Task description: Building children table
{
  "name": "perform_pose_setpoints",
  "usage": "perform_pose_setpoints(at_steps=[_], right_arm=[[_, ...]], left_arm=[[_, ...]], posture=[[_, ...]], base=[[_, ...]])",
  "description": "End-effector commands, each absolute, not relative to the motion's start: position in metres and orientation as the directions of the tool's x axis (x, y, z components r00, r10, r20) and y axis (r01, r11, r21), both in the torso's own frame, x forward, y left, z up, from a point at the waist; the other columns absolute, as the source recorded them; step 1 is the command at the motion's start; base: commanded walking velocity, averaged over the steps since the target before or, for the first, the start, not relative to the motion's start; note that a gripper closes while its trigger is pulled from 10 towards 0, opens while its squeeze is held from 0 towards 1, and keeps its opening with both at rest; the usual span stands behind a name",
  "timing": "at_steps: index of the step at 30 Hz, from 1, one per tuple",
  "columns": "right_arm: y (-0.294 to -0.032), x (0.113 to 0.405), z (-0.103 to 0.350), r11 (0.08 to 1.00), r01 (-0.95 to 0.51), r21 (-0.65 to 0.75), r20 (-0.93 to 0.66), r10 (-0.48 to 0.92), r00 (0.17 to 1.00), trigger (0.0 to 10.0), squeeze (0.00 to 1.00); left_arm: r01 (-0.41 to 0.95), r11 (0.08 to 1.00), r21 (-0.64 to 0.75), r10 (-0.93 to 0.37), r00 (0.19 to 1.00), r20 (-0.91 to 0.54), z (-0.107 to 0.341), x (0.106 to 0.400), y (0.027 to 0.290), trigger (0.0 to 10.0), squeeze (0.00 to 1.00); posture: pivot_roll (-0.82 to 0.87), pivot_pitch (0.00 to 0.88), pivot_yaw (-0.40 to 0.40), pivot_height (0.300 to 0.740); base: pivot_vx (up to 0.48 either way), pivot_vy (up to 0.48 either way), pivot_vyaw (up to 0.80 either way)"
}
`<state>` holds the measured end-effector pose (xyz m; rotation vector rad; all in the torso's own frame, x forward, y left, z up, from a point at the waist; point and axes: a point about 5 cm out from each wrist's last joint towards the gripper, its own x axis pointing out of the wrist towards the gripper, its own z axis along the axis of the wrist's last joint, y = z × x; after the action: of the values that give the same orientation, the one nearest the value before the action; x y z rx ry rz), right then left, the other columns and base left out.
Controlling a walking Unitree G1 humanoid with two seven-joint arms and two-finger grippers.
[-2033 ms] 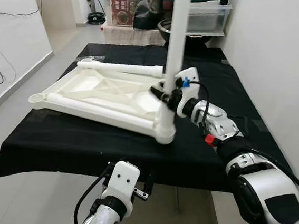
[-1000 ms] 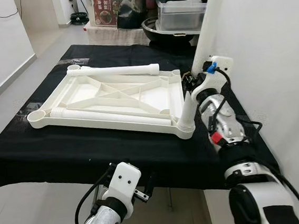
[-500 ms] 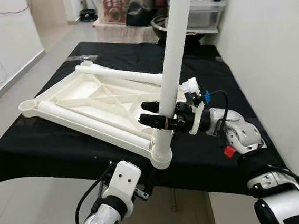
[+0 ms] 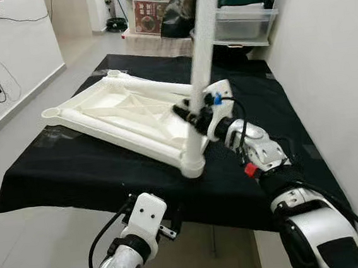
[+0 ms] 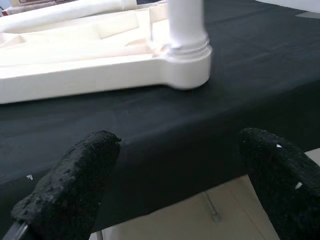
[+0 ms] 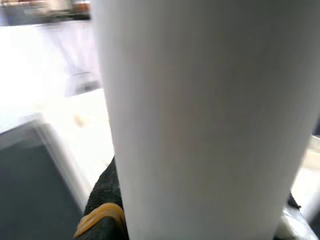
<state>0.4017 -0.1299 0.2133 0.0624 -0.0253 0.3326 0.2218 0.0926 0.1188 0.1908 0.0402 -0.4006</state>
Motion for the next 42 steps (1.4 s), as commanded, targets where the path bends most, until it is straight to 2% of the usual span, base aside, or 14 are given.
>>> perform_pose_setpoints(at_steps=[1, 11, 12, 13, 15, 16, 17, 20, 21, 29, 34, 37, 39, 42], right_arm=[[-0.16, 0.404, 0.208, 0.997, -0.053, 0.055, -0.034, 0.055, 0.998, 0.0, 0.0], [-0.172, 0.396, 0.198, 0.899, 0.421, 0.119, -0.115, -0.408, 0.906, 0.0, 0.0], [-0.165, 0.396, 0.197, 0.889, 0.44, 0.129, -0.125, -0.426, 0.896, 3.8, 0.0], [-0.157, 0.396, 0.197, 0.886, 0.44, 0.143, -0.126, -0.425, 0.896, 10.0, 0.0], [-0.153, 0.397, 0.2, 0.888, 0.423, 0.177, -0.116, -0.408, 0.905, 10.0, 0.0], [-0.148, 0.398, 0.205, 0.903, 0.372, 0.217, -0.08, -0.363, 0.928, 10.0, 0.67], [-0.143, 0.399, 0.211, 0.914, 0.325, 0.244, -0.034, -0.327, 0.944, 10.0, 1.0], [-0.139, 0.4, 0.224, 0.932, 0.259, 0.252, 0.077, -0.286, 0.955, 10.0, 1.0], [-0.135, 0.401, 0.23, 0.941, 0.18, 0.287, 0.12, -0.221, 0.968, 10.0, 0.0], [-0.131, 0.401, 0.241, 0.955, -0.168, 0.245, 0.266, 0.101, 0.959, 10.0, 0.0], [-0.132, 0.395, 0.226, 0.779, -0.606, 0.161, 0.199, 0.575, 0.793, 10.0, 0.0], [-0.132, 0.395, 0.226, 0.779, -0.606, 0.161, 0.199, 0.575, 0.793, 10.0, 0.0], [-0.121, 0.379, 0.218, 0.527, -0.844, 0.098, 0.118, 0.836, 0.536, 10.0, 0.0], [-0.114, 0.372, 0.216, 0.409, -0.908, 0.09, 0.093, 0.904, 0.416, 10.0, 0.0]], left_arm=[[0.395, 0.901, 0.177, -0.387, 0.919, -0.081, 0.118, 0.222, 0.092, 10.0, 0.0], [0.394, 0.901, 0.181, -0.387, 0.919, -0.079, 0.118, 0.224, 0.092, 10.0, 0.0], [0.393, 0.901, 0.182, -0.385, 0.919, -0.078, 0.118, 0.224, 0.092, 10.0, 0.0], [0.392, 0.902, 0.183, -0.384, 0.92, -0.078, 0.119, 0.224, 0.092, 10.0, 0.0], [0.391, 0.902, 0.183, -0.384, 0.92, -0.077, 0.119, 0.224, 0.092, 10.0, 0.0], [0.39, 0.902, 0.184, -0.383, 0.921, -0.077, 0.119, 0.224, 0.092, 10.0, 0.0], [0.39, 0.902, 0.183, -0.382, 0.921, -0.077, 0.119, 0.224, 0.092, 10.0, 0.0], [0.39, 0.903, 0.181, -0.382, 0.921, -0.079, 0.118, 0.223, 0.092, 10.0, 0.0], [0.39, 0.903, 0.181, -0.382, 0.921, -0.079, 0.119, 0.224, 0.093, 10.0, 0.0], [0.39, 0.903, 0.18, -0.382, 0.921, -0.079, 0.119, 0.224, 0.093, 10.0, 0.0], [0.392, 0.902, 0.18, -0.384, 0.92, -0.08, 0.119, 0.225, 0.093, 10.0, 0.0], [0.392, 0.902, 0.18, -0.384, 0.92, -0.08, 0.119, 0.225, 0.093, 10.0, 0.0], [0.39, 0.903, 0.18, -0.382, 0.921, -0.078, 0.119, 0.226, 0.093, 10.0, 0.0], [0.386, 0.905, 0.18, -0.378, 0.923, -0.076, 0.119, 0.227, 0.093, 10.0, 0.0]], posture=[[0.13, 0.033, -0.123, 0.74], [0.13, 0.039, -0.123, 0.74], [0.13, 0.042, -0.125, 0.74], [0.13, 0.038, -0.124, 0.74], [0.13, 0.039, -0.125, 0.74], [0.13, 0.038, -0.125, 0.74], [0.13, 0.038, -0.125, 0.74], [0.13, 0.038, -0.129, 0.74], [0.13, 0.046, -0.131, 0.74], [0.13, 0.048, -0.123, 0.74], [0.12, 0.06, -0.116, 0.74], [0.12, 0.06, -0.116, 0.74], [0.13, 0.065, -0.124, 0.74], [0.13, 0.067, -0.124, 0.74]], base=[[0.0, 0.0, 0.0], [0.0, 0.0, 0.0], [0.0, 0.0, 0.0], [0.0, 0.0, 0.0], [0.0, 0.0, 0.0], [0.0, 0.0, 0.0], [0.0, 0.0, 0.0], [0.0, 0.0, 0.0], [0.0, 0.0, 0.0], [0.0, 0.0, 0.0], [0.0, 0.0, 0.0], [0.0, 0.0, 0.0], [0.0, 0.0, 0.0], [0.0, 0.0, 0.0]])
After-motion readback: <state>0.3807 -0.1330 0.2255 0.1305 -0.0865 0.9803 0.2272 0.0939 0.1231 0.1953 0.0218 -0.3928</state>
